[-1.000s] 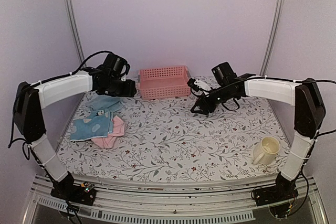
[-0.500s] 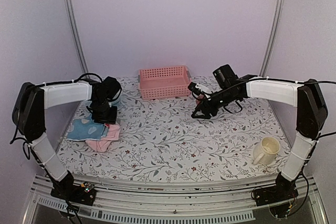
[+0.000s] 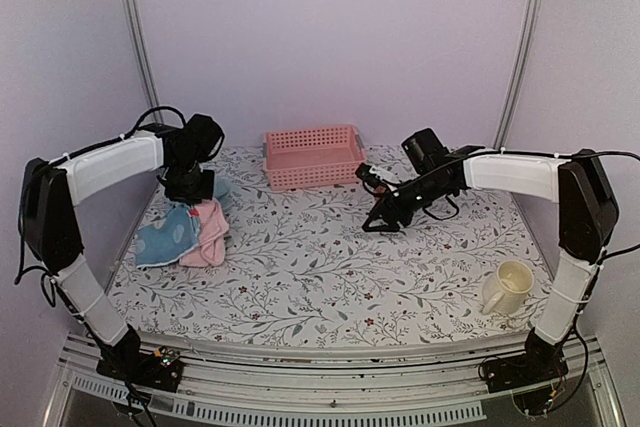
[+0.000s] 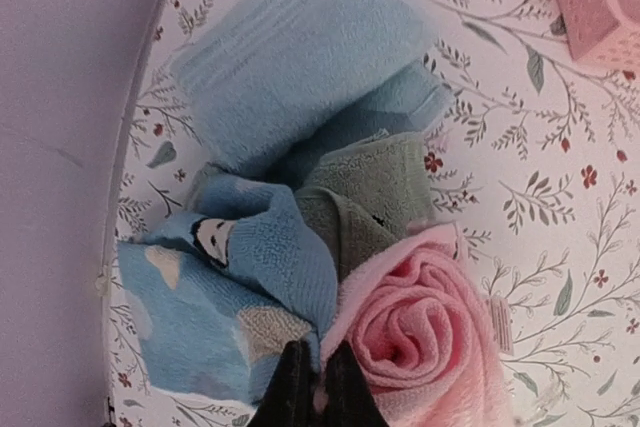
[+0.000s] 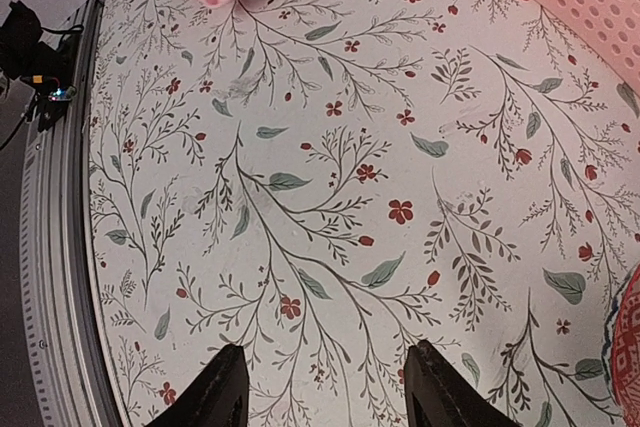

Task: Roll the towels
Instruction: Adjust the towel from the towel pile, then pick up the towel from the towel pile, then place the towel at the corner of the board, then pick up the towel from the corner of the board.

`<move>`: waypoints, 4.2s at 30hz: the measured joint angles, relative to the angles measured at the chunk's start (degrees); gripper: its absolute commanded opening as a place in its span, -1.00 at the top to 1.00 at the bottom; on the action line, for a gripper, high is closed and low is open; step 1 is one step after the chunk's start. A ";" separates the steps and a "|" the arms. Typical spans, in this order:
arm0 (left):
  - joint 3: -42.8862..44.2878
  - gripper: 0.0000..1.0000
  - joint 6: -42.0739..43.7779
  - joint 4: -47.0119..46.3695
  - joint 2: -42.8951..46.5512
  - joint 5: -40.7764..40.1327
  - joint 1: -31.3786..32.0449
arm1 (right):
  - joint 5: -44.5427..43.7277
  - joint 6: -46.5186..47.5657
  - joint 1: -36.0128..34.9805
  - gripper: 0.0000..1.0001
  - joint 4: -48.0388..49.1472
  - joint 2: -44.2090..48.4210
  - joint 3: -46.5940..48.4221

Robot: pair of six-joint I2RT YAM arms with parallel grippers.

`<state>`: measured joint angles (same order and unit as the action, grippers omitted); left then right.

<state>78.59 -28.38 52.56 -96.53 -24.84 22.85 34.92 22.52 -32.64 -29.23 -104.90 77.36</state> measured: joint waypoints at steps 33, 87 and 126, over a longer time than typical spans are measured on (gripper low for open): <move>2.71 -0.08 12.98 -6.01 5.88 7.87 -13.20 | 0.00 0.13 -7.21 -0.10 -2.36 -8.37 8.92; -1.38 -0.06 18.27 -25.29 -7.43 55.43 29.86 | -5.20 4.94 10.36 -0.06 -5.81 23.15 -7.34; -19.69 1.00 7.37 -33.64 -10.56 50.18 21.99 | 6.99 7.87 -9.29 0.93 -18.64 -11.17 -5.51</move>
<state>58.89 -21.02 18.92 -107.09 25.34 44.84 41.91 30.39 -41.93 -47.88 -116.07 71.85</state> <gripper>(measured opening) 0.010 0.143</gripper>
